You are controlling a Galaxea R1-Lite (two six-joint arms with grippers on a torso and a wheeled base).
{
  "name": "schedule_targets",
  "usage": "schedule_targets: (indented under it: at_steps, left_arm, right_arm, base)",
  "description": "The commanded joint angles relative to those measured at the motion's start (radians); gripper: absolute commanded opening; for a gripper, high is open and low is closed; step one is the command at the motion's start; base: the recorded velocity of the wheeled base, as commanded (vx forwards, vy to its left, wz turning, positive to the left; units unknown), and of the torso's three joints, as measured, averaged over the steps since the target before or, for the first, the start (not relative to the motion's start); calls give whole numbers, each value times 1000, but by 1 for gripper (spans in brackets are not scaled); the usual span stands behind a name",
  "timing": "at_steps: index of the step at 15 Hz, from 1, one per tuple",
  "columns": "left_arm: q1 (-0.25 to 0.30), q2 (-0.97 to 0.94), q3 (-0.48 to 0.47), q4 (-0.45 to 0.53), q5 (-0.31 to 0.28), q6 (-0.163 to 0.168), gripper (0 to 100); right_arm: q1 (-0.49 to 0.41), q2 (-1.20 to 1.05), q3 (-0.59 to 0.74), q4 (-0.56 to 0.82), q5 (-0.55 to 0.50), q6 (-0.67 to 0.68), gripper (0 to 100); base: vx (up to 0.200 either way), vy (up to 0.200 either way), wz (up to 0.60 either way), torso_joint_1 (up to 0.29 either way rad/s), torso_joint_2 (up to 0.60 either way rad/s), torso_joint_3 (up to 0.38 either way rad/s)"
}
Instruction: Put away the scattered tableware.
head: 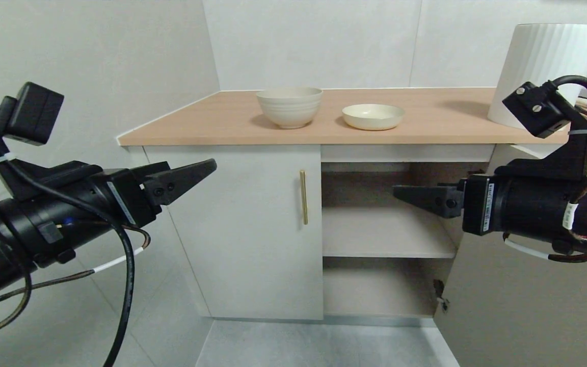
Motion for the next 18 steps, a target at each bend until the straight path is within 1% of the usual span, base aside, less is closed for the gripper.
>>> schedule_targets:
  at_steps: [1,8,10,11,14,15,18]
  left_arm:
    - [4,1,-2,-2,0,0,100]
    - [14,-5,-9,-3,0,-2,100]
    - [13,-20,-8,-2,0,-2,100]
    - [13,-29,-8,-3,0,-2,100]
    - [11,-51,-8,-2,-16,-2,100]
    - [11,-62,-8,-2,-29,-2,100]
    - [11,-51,-8,0,-32,-2,100]
  right_arm:
    - [1,0,-1,-1,1,1,100]
    - [1,-33,8,2,12,2,100]
    - [2,-65,28,-1,45,4,100]
    - [2,-89,41,0,85,1,100]
    - [4,-100,51,-3,88,-4,100]
    - [21,-108,51,-1,87,-6,100]
    - [22,-106,54,0,88,-7,100]
  base:
    - [200,0,0,12,7,2]
    - [200,0,0,4,4,2]
    - [0,0,0,0,0,0]
    - [0,0,0,0,0,0]
    - [0,0,0,0,0,0]
    - [0,0,0,0,0,0]
    - [0,0,0,0,0,0]
